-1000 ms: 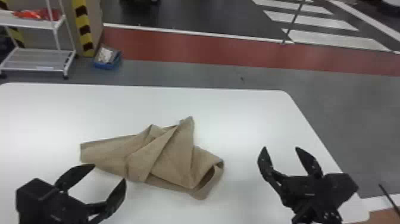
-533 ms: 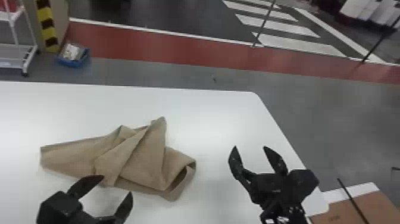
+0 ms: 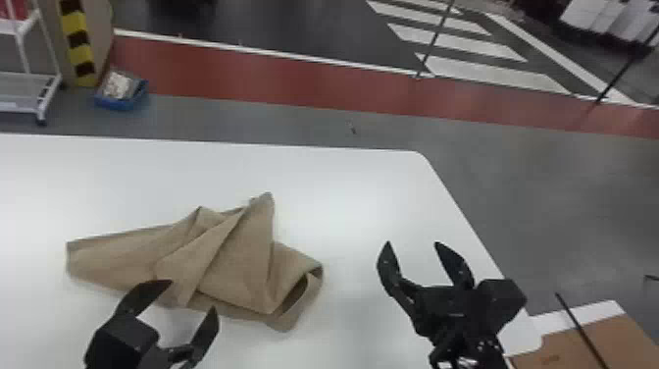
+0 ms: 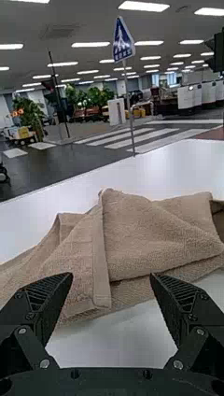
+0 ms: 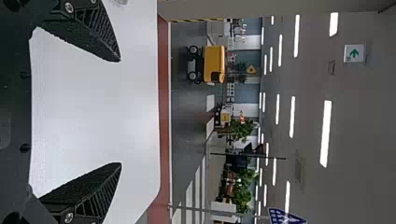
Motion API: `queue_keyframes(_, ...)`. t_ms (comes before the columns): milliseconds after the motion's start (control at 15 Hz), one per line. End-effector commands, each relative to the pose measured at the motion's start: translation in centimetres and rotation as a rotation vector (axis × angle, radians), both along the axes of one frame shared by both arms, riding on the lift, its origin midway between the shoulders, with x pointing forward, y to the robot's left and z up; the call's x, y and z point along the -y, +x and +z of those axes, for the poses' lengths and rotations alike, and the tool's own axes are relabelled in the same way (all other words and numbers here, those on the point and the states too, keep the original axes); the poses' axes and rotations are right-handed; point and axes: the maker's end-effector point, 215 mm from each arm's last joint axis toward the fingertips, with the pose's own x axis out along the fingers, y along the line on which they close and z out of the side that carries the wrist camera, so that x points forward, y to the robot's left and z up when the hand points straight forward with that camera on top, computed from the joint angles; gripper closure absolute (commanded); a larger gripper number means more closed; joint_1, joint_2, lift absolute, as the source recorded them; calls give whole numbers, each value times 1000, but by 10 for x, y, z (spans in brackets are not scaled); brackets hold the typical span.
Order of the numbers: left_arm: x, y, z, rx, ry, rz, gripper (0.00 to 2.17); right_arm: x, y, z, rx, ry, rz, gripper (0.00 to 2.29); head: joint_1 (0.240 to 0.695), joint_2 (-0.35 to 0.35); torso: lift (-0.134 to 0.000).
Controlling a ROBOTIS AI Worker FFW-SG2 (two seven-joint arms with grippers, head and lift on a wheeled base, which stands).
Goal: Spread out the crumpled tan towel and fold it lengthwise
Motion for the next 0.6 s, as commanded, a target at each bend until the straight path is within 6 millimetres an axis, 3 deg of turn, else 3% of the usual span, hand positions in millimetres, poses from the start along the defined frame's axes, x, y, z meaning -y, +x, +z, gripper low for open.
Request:
queue_keyframes(0, -1, 1, -7, -7, 15, 1, 333, -1, 0, -1, -3, 2, 0, 90, 695, -350, -120)
queue_keyframes(467, -6, 8, -9, -1, 29, 18, 485, 4, 0, 2, 7, 22, -7, 90, 695, -350, -120)
queue_keyframes(533, -6, 7, -9, -1, 30, 17, 640, 4, 0, 1, 6, 22, -7, 90, 695, -350, -120)
